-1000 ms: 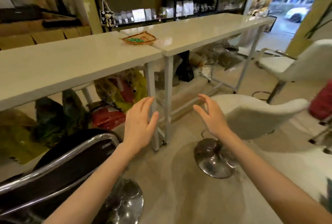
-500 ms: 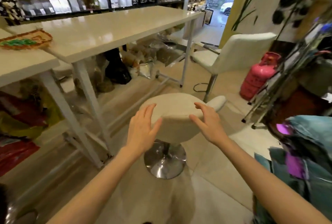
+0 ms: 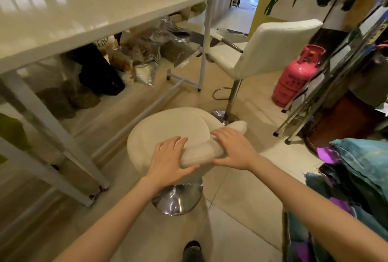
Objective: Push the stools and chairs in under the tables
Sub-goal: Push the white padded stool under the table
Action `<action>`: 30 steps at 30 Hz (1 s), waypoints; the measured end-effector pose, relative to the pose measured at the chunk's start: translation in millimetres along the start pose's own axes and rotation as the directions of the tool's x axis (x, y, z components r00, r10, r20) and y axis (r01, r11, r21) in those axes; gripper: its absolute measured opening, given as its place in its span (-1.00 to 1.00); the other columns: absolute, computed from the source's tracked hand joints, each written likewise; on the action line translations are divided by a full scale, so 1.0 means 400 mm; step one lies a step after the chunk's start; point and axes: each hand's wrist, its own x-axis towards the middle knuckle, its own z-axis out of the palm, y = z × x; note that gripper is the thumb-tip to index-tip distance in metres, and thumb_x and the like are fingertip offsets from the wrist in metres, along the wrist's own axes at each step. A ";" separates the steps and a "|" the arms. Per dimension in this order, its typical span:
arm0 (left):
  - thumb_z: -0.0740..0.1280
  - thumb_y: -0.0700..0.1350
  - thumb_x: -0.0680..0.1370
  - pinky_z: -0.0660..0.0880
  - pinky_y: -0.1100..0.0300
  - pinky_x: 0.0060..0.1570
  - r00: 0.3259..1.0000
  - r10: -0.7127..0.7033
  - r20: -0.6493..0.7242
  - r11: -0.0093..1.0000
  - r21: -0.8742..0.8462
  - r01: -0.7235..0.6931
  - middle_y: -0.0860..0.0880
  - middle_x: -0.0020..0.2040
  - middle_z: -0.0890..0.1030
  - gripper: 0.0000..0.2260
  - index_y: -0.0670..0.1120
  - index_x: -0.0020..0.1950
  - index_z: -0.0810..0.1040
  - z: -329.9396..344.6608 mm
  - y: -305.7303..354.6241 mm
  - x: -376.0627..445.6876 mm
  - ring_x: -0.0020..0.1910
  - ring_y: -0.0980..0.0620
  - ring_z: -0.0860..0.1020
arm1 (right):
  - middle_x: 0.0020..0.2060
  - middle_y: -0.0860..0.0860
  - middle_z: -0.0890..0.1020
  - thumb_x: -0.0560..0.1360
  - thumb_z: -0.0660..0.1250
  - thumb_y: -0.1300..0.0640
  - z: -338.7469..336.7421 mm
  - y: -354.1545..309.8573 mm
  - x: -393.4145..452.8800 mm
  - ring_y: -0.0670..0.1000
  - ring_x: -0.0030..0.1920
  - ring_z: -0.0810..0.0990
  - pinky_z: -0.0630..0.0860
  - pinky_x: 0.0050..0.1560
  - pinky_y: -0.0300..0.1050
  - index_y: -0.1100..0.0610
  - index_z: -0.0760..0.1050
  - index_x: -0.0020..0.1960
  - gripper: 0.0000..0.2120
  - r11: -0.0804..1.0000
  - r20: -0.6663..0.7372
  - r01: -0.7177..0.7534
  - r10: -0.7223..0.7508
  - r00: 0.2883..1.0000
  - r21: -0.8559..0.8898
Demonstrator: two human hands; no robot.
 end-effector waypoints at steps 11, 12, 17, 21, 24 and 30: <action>-0.03 0.51 0.36 0.49 0.04 -0.18 0.994 -0.110 0.019 0.976 0.192 0.105 -0.02 -0.18 0.66 -0.27 -0.04 0.05 0.57 0.080 0.025 0.040 -0.20 -0.08 0.62 | 0.18 0.08 0.53 0.23 0.38 -0.39 0.051 0.169 0.094 0.11 0.17 0.48 0.32 0.22 -0.01 0.15 0.36 0.33 -0.14 0.928 0.217 0.371 -0.358 0.908 -0.021; -0.08 0.51 0.38 0.49 0.06 -0.21 0.992 -0.129 0.006 0.972 0.197 0.126 -0.01 -0.24 0.65 -0.27 -0.03 -0.01 0.58 0.082 0.031 0.045 -0.24 -0.07 0.62 | 0.17 0.09 0.54 0.24 0.39 -0.37 0.052 0.180 0.101 0.12 0.15 0.49 0.34 0.20 0.00 0.15 0.36 0.32 -0.16 0.914 0.224 0.404 -0.391 0.893 -0.018; -0.02 0.59 0.27 0.46 0.11 -0.25 0.988 -0.152 0.020 0.957 0.252 0.142 0.02 -0.24 0.64 -0.20 -0.03 0.02 0.56 0.088 0.061 0.057 -0.26 -0.05 0.61 | 0.16 0.11 0.54 0.25 0.43 -0.28 0.037 0.247 0.136 0.15 0.11 0.52 0.40 0.14 0.00 0.15 0.33 0.36 -0.17 0.814 0.280 0.581 -0.556 0.783 -0.010; 0.23 0.51 0.21 0.49 0.14 -0.24 0.976 -0.216 -0.005 0.947 0.244 0.211 0.04 -0.18 0.65 -0.29 -0.01 0.07 0.53 0.105 0.093 0.066 -0.22 -0.02 0.63 | 0.13 0.08 0.57 0.19 0.52 -0.17 0.049 0.295 0.162 0.14 0.09 0.55 0.46 0.09 0.03 0.14 0.34 0.34 -0.17 0.744 0.287 0.666 -0.628 0.723 -0.051; 0.29 0.45 0.22 0.53 0.13 -0.25 0.967 -0.253 -0.029 0.943 0.214 0.254 0.04 -0.18 0.65 -0.35 0.00 0.07 0.53 0.110 0.111 0.075 -0.23 -0.02 0.63 | -0.05 0.04 0.62 0.10 0.58 -0.14 0.081 0.316 0.166 0.11 -0.10 0.61 0.52 -0.11 -0.03 0.13 0.41 0.22 -0.21 0.727 0.199 0.682 -0.659 0.725 -0.076; 0.28 0.46 0.22 0.50 0.16 -0.30 0.948 -0.301 -0.102 0.914 0.253 0.318 0.07 -0.25 0.64 -0.37 0.00 0.02 0.57 0.122 0.153 0.104 -0.29 -0.01 0.62 | -0.21 0.04 0.61 0.06 0.56 0.06 0.109 0.364 0.195 0.10 -0.30 0.58 0.52 -0.29 -0.08 0.16 0.48 0.11 -0.35 0.670 0.068 0.740 -0.737 0.673 -0.057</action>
